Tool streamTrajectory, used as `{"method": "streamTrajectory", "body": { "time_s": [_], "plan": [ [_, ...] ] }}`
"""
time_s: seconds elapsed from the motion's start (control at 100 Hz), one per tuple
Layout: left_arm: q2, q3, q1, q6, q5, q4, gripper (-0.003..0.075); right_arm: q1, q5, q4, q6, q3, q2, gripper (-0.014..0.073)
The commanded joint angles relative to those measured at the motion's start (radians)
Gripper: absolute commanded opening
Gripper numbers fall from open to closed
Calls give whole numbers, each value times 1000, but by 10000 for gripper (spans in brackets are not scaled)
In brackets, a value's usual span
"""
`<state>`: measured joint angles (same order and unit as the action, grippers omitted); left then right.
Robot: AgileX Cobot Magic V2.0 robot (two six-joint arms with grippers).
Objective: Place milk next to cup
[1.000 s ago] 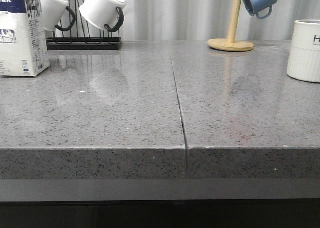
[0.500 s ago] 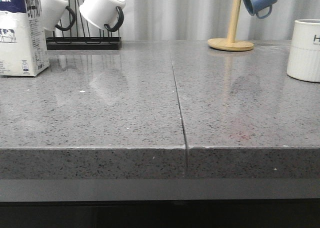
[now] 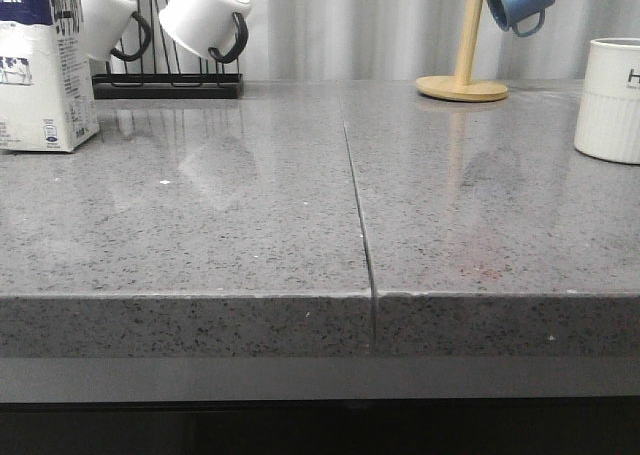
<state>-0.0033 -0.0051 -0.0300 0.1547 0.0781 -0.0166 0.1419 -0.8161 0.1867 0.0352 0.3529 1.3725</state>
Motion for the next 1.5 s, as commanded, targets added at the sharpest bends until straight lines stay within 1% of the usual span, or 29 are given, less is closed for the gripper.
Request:
{"method": "streamTrajectory", "body": {
  "time_s": [0.0,0.18,0.3,0.67,0.72,0.79,0.84,0.86,0.91,0.98,1.02,1.13,1.27,1.34,1.49],
  "plan": [
    [-32,46,0,-1,-78,-11,-20,7,-96,-27,2,56,24,489],
    [-32,46,0,-1,-78,-11,-20,7,-95,-29,2,118,96,489],
    [-32,46,0,-1,-78,-11,-20,5,-94,-58,2,150,132,489],
    [-32,46,0,-1,-78,-11,-20,6,-94,-57,2,284,282,485],
    [-32,46,0,-1,-78,-11,-20,6,-95,-57,2,295,293,441],
    [-32,46,0,-1,-78,-11,-20,6,-95,-57,2,301,299,306],
    [-32,46,0,-1,-78,-11,-20,6,-95,-57,2,301,299,177],
    [-32,46,0,-1,-78,-11,-20,6,-94,-57,2,301,299,146],
    [-32,46,0,-1,-78,-11,-20,6,-93,-57,2,301,299,31],
    [-32,46,0,-1,-78,-11,-20,6,-93,-57,2,301,299,-72],
    [-32,46,0,-1,-78,-11,-20,6,-93,-57,2,301,299,-61],
    [-32,46,0,-1,-78,-11,-20,1,-94,-58,2,301,290,-65],
    [-32,46,0,-1,-78,-11,-20,-36,-93,-61,2,301,240,-65],
    [-32,46,0,-1,-78,-11,-20,-78,-93,-61,2,301,212,-65],
    [-32,46,0,-1,-78,-11,-20,-207,-95,-61,2,301,186,-65]
  ]
}}
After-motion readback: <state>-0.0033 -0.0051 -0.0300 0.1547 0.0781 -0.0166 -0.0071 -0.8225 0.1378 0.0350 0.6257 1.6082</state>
